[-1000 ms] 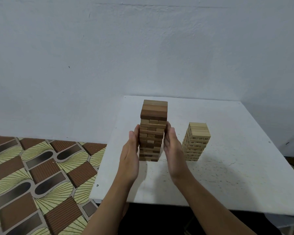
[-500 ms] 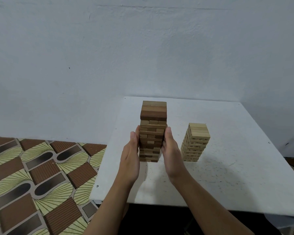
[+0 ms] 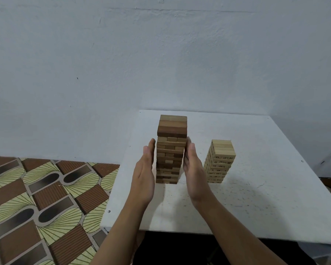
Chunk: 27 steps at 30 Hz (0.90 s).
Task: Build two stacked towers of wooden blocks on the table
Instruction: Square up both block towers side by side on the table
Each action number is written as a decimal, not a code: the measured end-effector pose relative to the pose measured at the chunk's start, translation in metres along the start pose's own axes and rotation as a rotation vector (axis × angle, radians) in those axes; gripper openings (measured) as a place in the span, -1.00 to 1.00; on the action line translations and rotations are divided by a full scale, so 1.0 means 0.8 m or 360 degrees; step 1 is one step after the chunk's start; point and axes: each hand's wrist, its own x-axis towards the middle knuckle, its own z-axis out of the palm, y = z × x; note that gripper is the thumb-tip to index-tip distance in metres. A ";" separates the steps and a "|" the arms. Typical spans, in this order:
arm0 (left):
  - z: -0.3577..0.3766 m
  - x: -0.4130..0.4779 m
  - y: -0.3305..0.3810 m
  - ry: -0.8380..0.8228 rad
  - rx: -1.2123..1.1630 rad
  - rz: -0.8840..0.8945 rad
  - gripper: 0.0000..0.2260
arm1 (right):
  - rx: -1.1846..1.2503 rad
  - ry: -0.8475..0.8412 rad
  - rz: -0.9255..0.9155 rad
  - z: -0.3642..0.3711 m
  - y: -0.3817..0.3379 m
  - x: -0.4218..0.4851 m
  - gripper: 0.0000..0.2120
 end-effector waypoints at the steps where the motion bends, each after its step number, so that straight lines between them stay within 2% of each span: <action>1: -0.001 0.001 0.005 0.0011 -0.0034 0.0017 -0.46 | 0.0021 0.0023 -0.0002 0.000 -0.003 0.001 -0.36; 6: -0.005 0.011 0.036 -0.0008 -0.0234 0.0138 -0.42 | 0.0023 0.0092 -0.0083 -0.005 -0.020 0.010 -0.36; 10: -0.002 0.016 0.045 -0.0037 -0.0249 0.0192 -0.49 | 0.0004 0.0074 -0.0135 -0.005 -0.034 0.013 -0.35; 15: 0.003 0.015 0.058 -0.0092 -0.0195 0.0207 -0.57 | 0.0002 -0.0059 -0.0188 -0.004 -0.044 0.007 -0.64; 22: 0.001 0.017 0.063 -0.0099 -0.0161 0.0226 -0.60 | -0.0111 -0.0095 -0.0209 0.002 -0.036 0.009 -0.43; 27: 0.002 0.017 0.062 -0.0102 -0.0202 0.0239 -0.59 | -0.0085 -0.0115 -0.0226 0.002 -0.035 0.010 -0.46</action>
